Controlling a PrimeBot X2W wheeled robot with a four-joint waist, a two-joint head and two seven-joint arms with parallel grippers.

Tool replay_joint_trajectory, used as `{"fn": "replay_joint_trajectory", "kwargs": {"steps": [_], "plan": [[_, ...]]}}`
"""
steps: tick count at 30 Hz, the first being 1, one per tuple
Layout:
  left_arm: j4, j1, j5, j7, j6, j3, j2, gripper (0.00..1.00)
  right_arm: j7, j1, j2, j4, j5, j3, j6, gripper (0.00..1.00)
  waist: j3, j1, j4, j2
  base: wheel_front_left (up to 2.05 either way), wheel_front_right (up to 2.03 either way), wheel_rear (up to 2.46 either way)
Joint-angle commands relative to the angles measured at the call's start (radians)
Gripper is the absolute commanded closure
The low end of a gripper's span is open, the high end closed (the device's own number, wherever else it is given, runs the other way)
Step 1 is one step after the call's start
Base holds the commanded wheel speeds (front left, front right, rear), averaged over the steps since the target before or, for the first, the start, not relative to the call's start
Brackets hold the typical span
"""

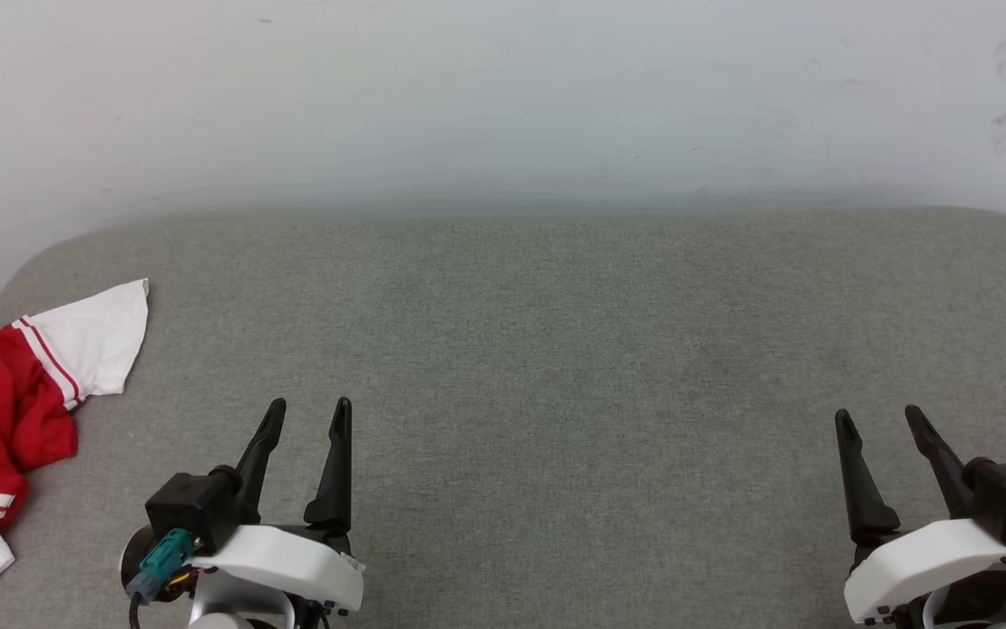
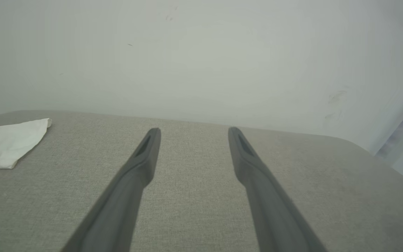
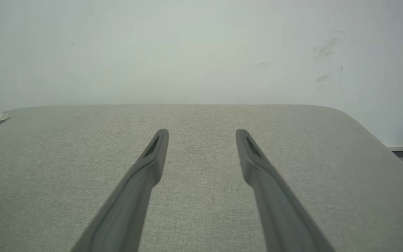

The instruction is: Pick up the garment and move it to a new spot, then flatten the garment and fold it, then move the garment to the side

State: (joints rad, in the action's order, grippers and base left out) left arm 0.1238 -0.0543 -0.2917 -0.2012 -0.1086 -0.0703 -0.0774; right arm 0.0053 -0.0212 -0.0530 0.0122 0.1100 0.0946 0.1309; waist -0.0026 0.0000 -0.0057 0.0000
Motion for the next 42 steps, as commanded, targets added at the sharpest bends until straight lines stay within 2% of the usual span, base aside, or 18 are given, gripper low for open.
{"fn": "replay_joint_trajectory", "kwargs": {"steps": [1, 14, 20, 28, 35, 42], "plan": [[-0.003, 0.003, 0.019, -0.008, 0.001, 0.0, 0.002, 0.0, -0.001, -0.002, 0.003, 0.013, -0.023, 0.003, 0.0, 0.0, 0.0, 0.0, -0.001, 0.0, 0.0, 0.0, 0.0], [0.026, -0.001, 0.072, -0.035, -0.01, 0.018, 0.016, 0.0, -0.018, -0.012, 0.004, 0.026, -0.061, 0.013, 0.0, 0.0, 0.0, 0.0, 0.001, 0.0, 0.0, 0.0, 0.0], [0.04, -0.015, 0.09, -0.046, -0.013, 0.036, 0.021, 0.0, -0.03, -0.008, 0.004, 0.031, -0.079, 0.007, 0.0, 0.0, 0.003, 0.0, 0.023, 0.0, 0.0, 0.0, 0.0], [0.069, -0.035, 0.133, -0.059, -0.015, 0.062, 0.023, 0.0, -0.039, -0.015, 0.004, 0.04, -0.123, -0.018, 0.0, 0.0, 0.003, 0.0, 0.101, 0.0, 0.0, 0.0, 0.0], [0.086, -0.036, 0.172, -0.064, -0.019, 0.093, 0.021, 0.0, -0.045, -0.008, 0.003, 0.043, -0.14, -0.054, 0.0, 0.0, 0.006, 0.0, 0.227, 0.0, 0.0, 0.0, 0.0], [0.088, -0.035, 0.185, -0.064, -0.018, 0.12, 0.02, 0.0, -0.051, 0.013, 0.003, 0.031, -0.136, -0.085, 0.0, 0.0, 0.011, 0.0, 0.308, 0.0, 0.0, 0.0, 0.0]]}}
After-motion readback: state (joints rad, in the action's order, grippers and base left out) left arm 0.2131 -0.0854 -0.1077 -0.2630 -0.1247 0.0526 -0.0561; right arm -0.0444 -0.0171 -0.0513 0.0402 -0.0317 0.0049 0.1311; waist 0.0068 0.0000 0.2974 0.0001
